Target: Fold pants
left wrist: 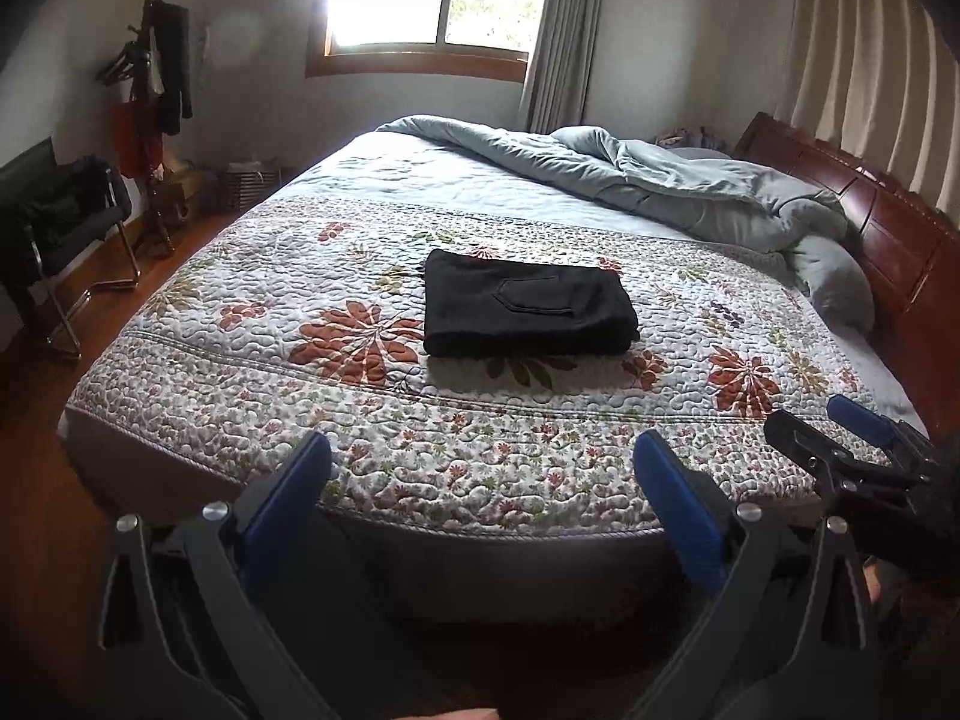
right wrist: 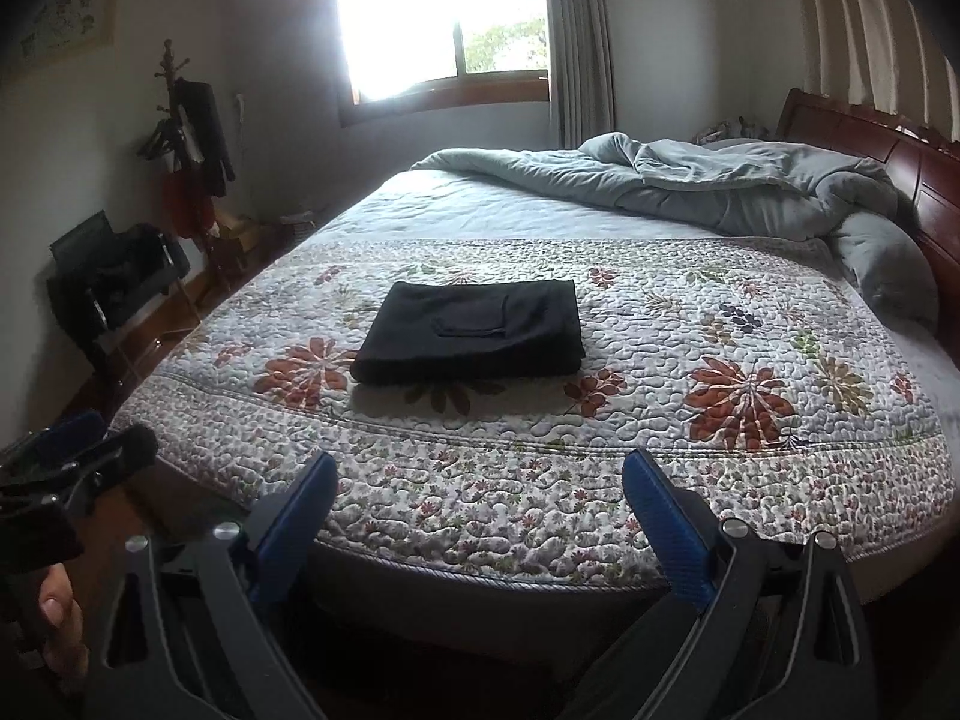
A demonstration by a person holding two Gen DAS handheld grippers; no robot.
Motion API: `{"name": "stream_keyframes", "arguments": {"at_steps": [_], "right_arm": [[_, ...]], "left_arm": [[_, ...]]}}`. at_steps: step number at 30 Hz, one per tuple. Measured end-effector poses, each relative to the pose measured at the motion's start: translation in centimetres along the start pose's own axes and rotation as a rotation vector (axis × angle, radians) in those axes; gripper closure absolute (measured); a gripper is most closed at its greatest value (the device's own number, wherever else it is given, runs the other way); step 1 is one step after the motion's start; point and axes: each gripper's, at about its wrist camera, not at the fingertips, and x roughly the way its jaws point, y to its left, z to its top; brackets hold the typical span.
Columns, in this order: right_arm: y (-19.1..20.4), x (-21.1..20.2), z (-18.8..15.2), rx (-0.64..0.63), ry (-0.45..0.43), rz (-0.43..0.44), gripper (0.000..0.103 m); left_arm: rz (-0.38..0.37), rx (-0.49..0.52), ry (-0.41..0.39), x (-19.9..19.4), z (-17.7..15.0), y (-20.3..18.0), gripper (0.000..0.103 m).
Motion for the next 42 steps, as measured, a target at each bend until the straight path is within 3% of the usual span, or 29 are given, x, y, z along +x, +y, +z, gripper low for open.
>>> {"name": "stream_keyframes", "arguments": {"at_steps": [21,42], "right_arm": [[-1.0,2.5,1.4,0.019,0.013,0.024,0.007],[-0.9,3.5,1.2,0.023,0.027,0.028,0.007]], "left_arm": [[0.072,0.025,0.024,2.8,1.1,-0.8,0.003],[0.091,0.034,0.035,3.5,1.2,-0.8,0.003]]}}
